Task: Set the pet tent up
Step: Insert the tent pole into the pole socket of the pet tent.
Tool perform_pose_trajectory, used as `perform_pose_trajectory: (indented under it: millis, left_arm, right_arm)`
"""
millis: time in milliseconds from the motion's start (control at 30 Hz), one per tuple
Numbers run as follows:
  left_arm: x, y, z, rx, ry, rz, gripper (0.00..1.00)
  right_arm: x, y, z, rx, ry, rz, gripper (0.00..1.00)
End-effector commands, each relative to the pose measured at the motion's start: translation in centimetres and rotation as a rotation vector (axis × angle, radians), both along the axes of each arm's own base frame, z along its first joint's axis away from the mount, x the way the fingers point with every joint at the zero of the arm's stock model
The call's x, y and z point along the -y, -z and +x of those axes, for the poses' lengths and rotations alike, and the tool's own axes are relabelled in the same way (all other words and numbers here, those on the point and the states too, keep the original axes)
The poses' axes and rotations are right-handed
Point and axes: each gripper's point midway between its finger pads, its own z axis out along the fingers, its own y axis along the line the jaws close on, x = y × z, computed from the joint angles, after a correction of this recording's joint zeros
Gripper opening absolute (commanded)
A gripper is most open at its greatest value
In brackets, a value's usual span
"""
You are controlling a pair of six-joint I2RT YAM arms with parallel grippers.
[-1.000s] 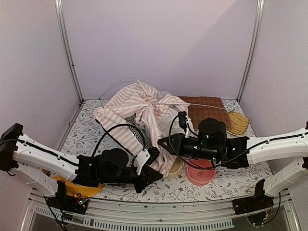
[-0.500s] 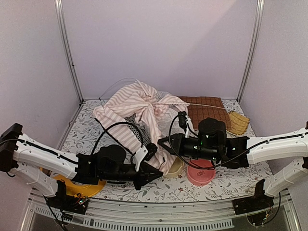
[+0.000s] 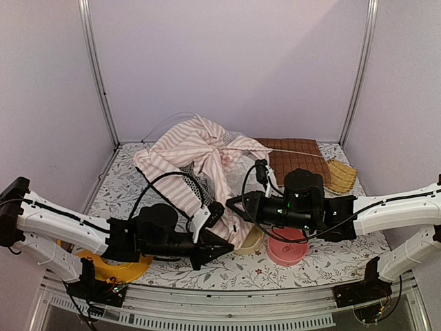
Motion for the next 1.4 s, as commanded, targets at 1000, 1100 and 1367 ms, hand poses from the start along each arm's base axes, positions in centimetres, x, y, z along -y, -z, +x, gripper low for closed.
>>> perform_pose_trajectory:
  millis: [1000, 1100, 1367]
  left_arm:
    - [0.9, -5.9, 2.7, -0.202, -0.067, -0.191, 0.32]
    - [-0.3, -6.1, 4.0, -0.203, -0.168, -0.158, 0.31]
    - [-5.2, -4.4, 8.2, -0.23, -0.515, -0.059, 0.37]
  right_arm:
    - [2.2, 4.1, 0.8, 0.039, 0.063, -0.181, 0.0]
    - [1.9, 4.1, 0.5, 0.046, 0.033, -0.185, 0.0]
    - [0.9, 4.9, 0.2, 0.044, -0.008, -0.183, 0.0]
